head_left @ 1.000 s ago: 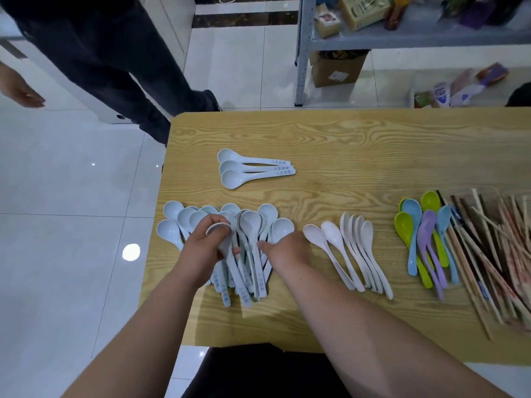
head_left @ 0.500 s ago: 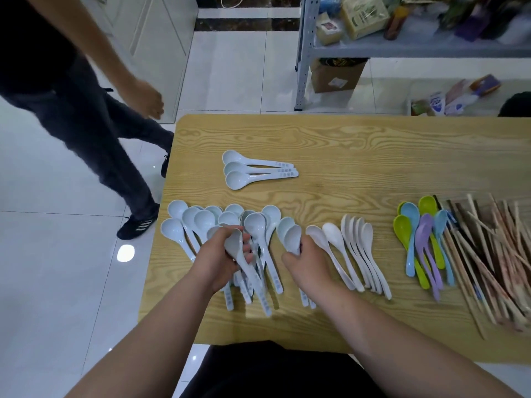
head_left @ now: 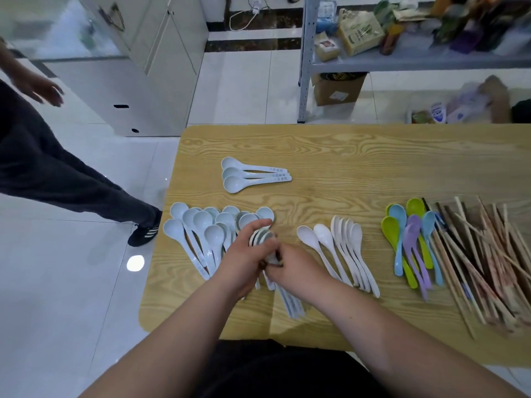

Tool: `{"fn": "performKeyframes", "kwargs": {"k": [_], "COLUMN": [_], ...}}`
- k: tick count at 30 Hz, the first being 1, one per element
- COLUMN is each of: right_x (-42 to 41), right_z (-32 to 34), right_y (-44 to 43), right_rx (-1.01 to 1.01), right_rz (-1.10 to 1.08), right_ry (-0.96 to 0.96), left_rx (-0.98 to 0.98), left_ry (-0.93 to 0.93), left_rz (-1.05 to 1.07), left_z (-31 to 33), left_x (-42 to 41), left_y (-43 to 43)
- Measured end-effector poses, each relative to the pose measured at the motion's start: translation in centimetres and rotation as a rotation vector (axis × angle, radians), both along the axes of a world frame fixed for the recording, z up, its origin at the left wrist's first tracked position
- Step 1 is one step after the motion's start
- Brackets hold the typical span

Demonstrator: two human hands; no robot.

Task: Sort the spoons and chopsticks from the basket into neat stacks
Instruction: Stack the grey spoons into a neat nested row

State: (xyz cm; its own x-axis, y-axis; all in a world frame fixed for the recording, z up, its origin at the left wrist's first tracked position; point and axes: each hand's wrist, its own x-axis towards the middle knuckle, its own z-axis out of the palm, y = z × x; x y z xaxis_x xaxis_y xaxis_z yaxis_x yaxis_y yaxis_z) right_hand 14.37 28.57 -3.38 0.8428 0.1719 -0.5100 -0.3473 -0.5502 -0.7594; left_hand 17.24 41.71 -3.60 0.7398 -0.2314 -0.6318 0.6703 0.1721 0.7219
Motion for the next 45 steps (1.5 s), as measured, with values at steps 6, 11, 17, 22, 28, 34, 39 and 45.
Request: {"fn": "performKeyframes", "kwargs": {"k": [6,11,17,22,28,34,39,45], "right_x": [-0.4,-1.7,-0.2,0.5,1.2,3.4,6.4,12.2], "right_z": [0.0,-0.4,1.2,2.0,2.4,2.2,1.4,-1.0], "right_y": [-0.6,-1.0,2.0,5.8,8.1,6.5,3.5,-0.6], "right_rx": [0.140,0.582,0.467,0.268,-0.131,-0.276,-0.342,-0.292], "right_rz": [0.064,-0.098,0.040,0.052,0.242,0.360,0.378,0.289], "right_ry": [0.139,0.441,0.393,0.297,0.061,-0.001,-0.049,-0.156], "left_rx": [0.016,-0.296,-0.351,-0.155,0.213,0.325,0.565,0.700], "left_ry": [0.018,0.054,0.096,0.083,-0.005,-0.079,-0.239,-0.416], "left_rz": [0.297,0.500,0.537,0.301,-0.121,-0.346,-0.523,-0.449], "left_z": [0.3,0.7,0.6,0.9,2.0,0.9,-0.1,-1.2], "left_x": [-0.3,0.2,0.7,1.7,3.0,4.7,7.8,13.4], "left_y": [0.5,3.2,7.2,11.8,16.9,16.9,14.7,10.5]}}
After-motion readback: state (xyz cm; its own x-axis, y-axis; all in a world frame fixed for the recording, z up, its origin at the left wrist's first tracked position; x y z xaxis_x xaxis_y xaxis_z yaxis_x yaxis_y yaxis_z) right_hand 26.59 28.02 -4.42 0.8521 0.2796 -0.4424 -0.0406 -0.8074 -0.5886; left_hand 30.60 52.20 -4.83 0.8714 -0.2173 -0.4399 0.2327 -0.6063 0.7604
